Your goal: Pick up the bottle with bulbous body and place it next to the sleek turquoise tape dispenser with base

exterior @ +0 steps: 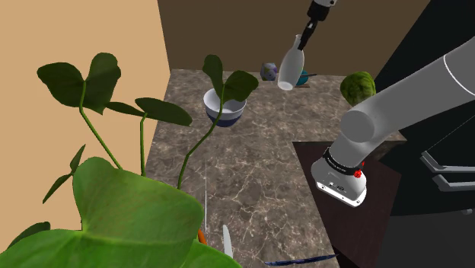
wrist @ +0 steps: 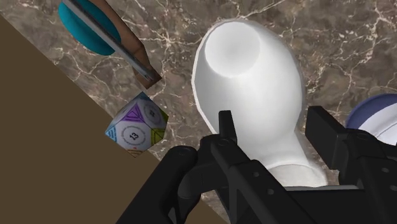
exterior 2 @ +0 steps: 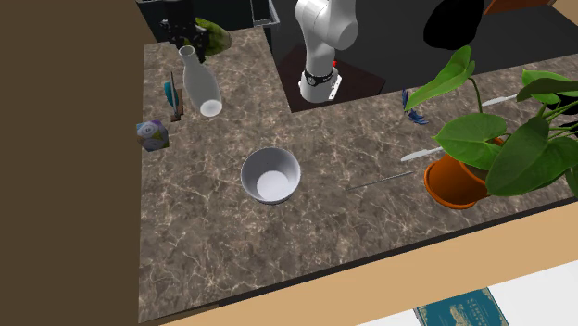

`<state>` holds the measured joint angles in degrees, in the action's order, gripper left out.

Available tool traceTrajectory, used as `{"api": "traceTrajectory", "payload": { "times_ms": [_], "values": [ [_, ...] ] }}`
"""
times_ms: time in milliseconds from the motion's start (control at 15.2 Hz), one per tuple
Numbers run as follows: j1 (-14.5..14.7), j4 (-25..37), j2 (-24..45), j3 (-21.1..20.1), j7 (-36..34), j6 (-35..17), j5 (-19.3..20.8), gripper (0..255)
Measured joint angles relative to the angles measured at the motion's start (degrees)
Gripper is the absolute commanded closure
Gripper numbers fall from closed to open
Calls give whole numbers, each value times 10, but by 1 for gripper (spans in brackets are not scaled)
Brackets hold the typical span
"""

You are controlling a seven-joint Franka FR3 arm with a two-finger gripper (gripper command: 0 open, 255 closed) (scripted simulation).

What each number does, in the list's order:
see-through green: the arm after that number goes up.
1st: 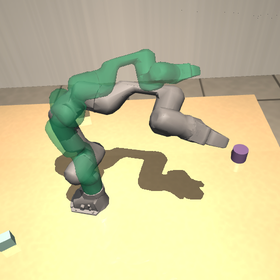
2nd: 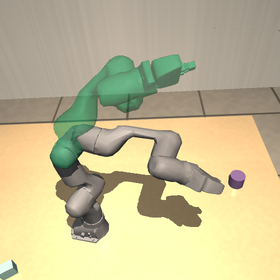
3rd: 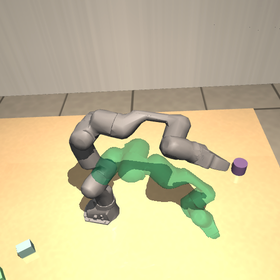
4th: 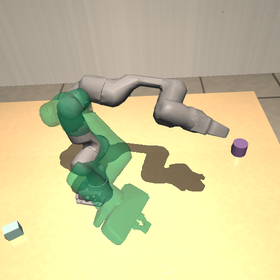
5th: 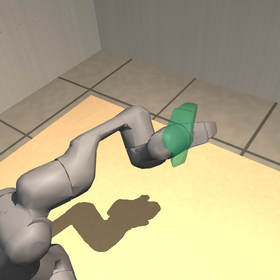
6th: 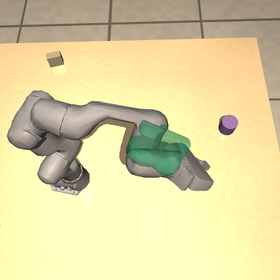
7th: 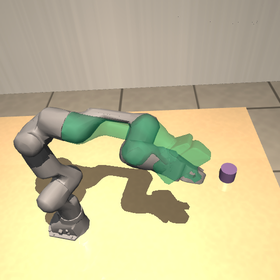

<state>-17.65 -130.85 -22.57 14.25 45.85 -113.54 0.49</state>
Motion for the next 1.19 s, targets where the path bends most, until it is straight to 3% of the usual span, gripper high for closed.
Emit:
{"api": "traceTrajectory", "payload": {
  "times_ms": [924, 1188],
  "values": [
    [0, -85, 30, 10, 13, -113, -5, 255],
    [0, -88, 31, 11, 14, -118, -5, 255]
  ]
}}
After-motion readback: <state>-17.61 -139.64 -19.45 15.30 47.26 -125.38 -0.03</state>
